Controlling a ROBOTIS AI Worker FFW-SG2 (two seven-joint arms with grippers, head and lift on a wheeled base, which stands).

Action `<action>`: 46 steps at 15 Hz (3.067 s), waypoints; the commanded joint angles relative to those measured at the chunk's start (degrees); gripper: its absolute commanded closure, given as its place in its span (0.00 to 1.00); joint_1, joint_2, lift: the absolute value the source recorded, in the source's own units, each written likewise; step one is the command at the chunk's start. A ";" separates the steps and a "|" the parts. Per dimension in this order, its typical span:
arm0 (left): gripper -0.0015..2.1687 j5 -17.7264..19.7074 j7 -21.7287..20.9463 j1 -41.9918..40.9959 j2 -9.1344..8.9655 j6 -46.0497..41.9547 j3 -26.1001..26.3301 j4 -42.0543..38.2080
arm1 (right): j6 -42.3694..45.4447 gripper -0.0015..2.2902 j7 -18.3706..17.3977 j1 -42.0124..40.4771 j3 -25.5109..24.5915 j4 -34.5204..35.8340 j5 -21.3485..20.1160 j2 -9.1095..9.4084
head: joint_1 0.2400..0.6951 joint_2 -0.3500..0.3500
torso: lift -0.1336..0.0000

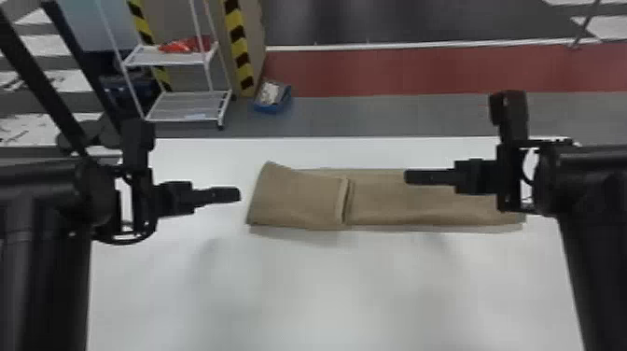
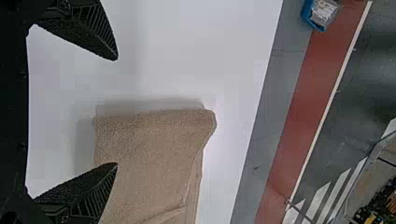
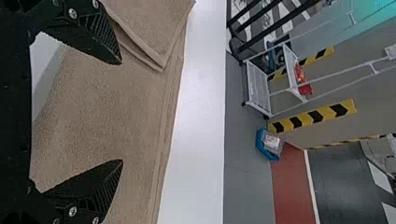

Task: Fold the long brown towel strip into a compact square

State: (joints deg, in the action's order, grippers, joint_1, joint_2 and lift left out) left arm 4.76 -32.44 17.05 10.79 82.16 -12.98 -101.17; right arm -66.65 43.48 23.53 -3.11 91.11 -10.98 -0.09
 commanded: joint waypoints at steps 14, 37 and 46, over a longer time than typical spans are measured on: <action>0.04 3.67 -0.43 -3.78 3.18 -0.11 -4.42 -1.31 | -15.41 0.07 0.38 1.69 -3.48 5.04 -10.20 0.14 | 1.00 0.69 | 0.07; 0.04 0.86 0.45 -3.60 0.37 -2.40 -2.58 -0.69 | 6.57 0.08 1.34 9.25 -15.43 -19.04 -13.89 -6.50 | 1.00 0.39 | 0.07; 0.04 0.95 0.27 -4.39 0.55 -2.75 -3.10 -0.69 | 6.92 0.13 1.52 8.29 -13.68 -20.80 -17.67 -5.62 | 1.00 0.44 | 0.07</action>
State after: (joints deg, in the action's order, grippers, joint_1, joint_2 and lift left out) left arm 5.71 -32.15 12.75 11.25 79.44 -16.08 -101.87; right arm -59.83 44.97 31.93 -17.01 70.63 -28.16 -5.81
